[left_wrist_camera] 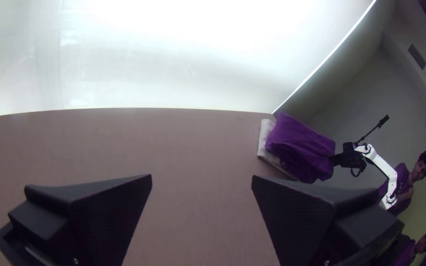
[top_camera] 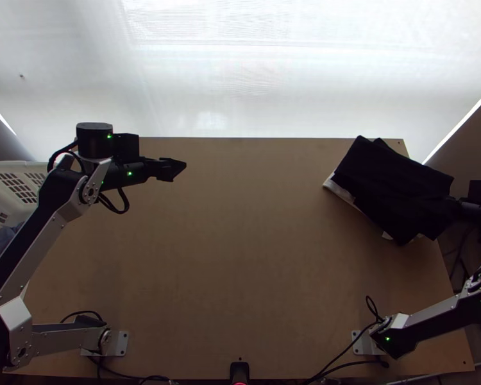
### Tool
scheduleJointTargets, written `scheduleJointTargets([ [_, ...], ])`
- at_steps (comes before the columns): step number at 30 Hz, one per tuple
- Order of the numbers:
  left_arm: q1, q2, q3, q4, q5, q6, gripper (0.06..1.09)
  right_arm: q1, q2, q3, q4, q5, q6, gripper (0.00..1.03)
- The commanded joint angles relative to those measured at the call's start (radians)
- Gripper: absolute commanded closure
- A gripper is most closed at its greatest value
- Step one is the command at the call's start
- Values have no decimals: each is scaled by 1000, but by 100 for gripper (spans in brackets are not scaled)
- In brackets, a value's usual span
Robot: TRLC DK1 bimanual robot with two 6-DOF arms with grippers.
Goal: Fold the t-shirt
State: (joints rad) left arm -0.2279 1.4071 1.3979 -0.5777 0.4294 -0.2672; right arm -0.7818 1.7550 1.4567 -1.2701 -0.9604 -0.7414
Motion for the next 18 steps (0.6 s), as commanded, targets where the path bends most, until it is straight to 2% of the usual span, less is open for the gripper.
scheduleJointTargets([
  [1, 7, -11, 9, -19, 3, 11, 10, -63, -45, -56, 77, 78, 2, 21],
  [8, 24, -33, 9, -34, 6, 14, 10, -77, -215, -148, 376, 239, 129, 5],
  [14, 27, -45, 3, -45, 6, 13, 10, -77, -373, -245, 629, 390, 208, 4],
  [18, 27, -54, -8, -42, 5, 5, 10, -51, -470, -308, 885, 517, 303, 4],
])
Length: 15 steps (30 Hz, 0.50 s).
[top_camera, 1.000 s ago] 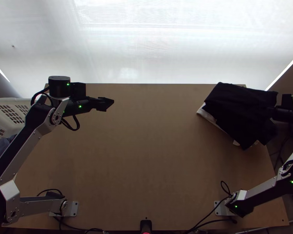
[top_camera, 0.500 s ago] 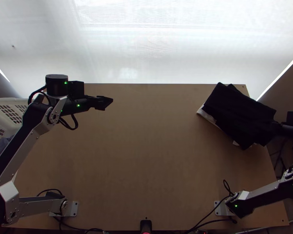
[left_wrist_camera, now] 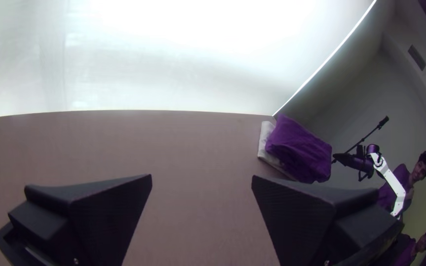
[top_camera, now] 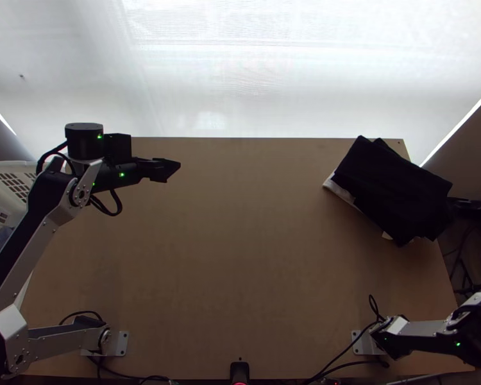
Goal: Fold the t-shirt
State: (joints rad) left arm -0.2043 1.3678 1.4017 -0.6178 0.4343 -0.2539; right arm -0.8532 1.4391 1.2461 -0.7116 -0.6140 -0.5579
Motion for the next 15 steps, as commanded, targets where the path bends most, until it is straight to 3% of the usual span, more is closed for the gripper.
scheduleJointTargets([
  [1, 3, -21, -18, 1, -2, -10, 10, 46, -180, -106, 376, 188, 139, 4],
  [4, 3, -33, -43, 53, -66, -10, 10, 189, -218, -135, 520, 200, 266, 5],
  [10, 43, -29, -90, 148, -126, -4, 10, 577, -226, -309, 905, 534, 288, 4],
  [15, 80, -29, -141, 210, -129, -16, 10, 678, -141, -493, 1170, 614, 312, 5],
])
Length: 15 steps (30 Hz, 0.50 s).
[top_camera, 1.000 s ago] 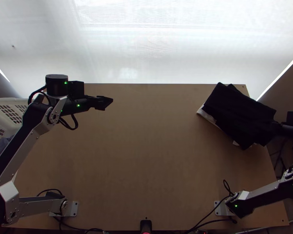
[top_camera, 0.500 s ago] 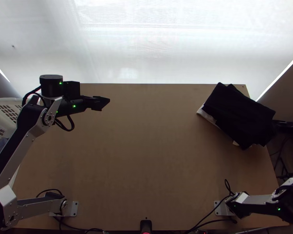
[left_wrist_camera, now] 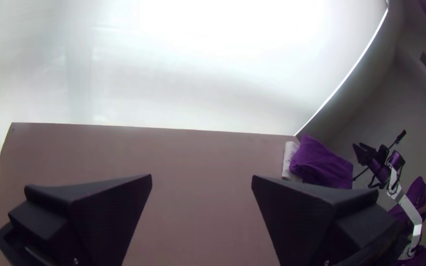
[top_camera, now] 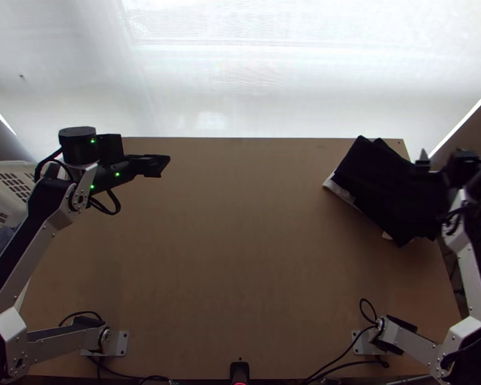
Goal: Fold the t-shirt
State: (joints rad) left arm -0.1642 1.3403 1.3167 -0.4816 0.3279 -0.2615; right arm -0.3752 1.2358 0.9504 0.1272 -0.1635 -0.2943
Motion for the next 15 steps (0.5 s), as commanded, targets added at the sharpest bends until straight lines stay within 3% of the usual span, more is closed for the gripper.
scheduleJointTargets([
  [1, 45, -1, -62, 78, -23, -13, 10, 206, 113, -203, 342, 165, 49, 5],
  [9, 75, -3, -51, 77, -23, -12, 10, 71, 594, -127, 493, 167, 34, 4],
  [15, 80, -38, -47, 44, -23, -18, 10, 2, 709, -68, 532, 182, 34, 4],
])
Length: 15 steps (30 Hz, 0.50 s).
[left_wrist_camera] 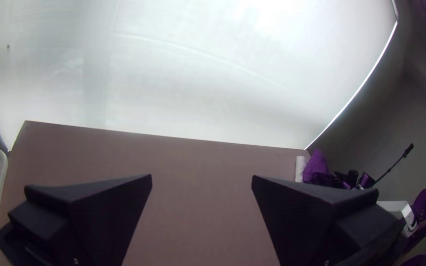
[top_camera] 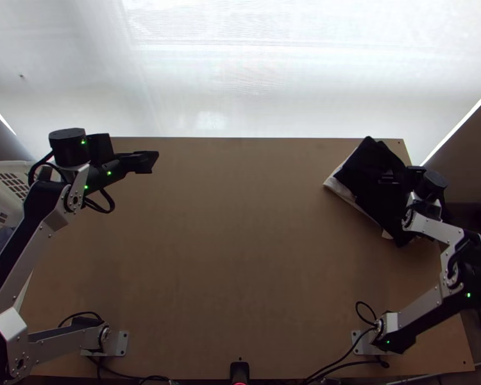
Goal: Fold the t-shirt
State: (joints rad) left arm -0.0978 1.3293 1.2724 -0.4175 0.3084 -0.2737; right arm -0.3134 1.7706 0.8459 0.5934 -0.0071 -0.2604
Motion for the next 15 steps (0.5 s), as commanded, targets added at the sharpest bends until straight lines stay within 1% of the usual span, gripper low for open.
scheduleJointTargets([
  [1, 15, -38, -11, -20, -3, -7, 10, -58, 148, 30, 66, 29, -2, 4],
  [3, 26, -58, -30, -20, -3, -9, 10, -43, 43, 2, 57, 35, -5, 4],
  [6, 36, -79, -54, -20, -3, -7, 10, 22, -140, -38, 46, 36, -69, 4],
  [9, 40, -88, -67, -17, -3, -7, 10, 66, -312, -74, 42, 36, -60, 4],
  [10, 40, -91, -68, -15, -2, -9, 10, 73, -362, -82, 42, 36, -37, 4],
  [12, 38, -97, -76, -12, -2, -15, 10, 73, -442, -87, 34, 33, 105, 4],
  [14, 33, -107, -88, -10, -2, -21, 10, 74, -505, -87, 23, 30, 184, 4],
  [15, 33, -113, -93, -10, -2, -25, 10, 73, -533, -88, 22, 30, 247, 4],
])
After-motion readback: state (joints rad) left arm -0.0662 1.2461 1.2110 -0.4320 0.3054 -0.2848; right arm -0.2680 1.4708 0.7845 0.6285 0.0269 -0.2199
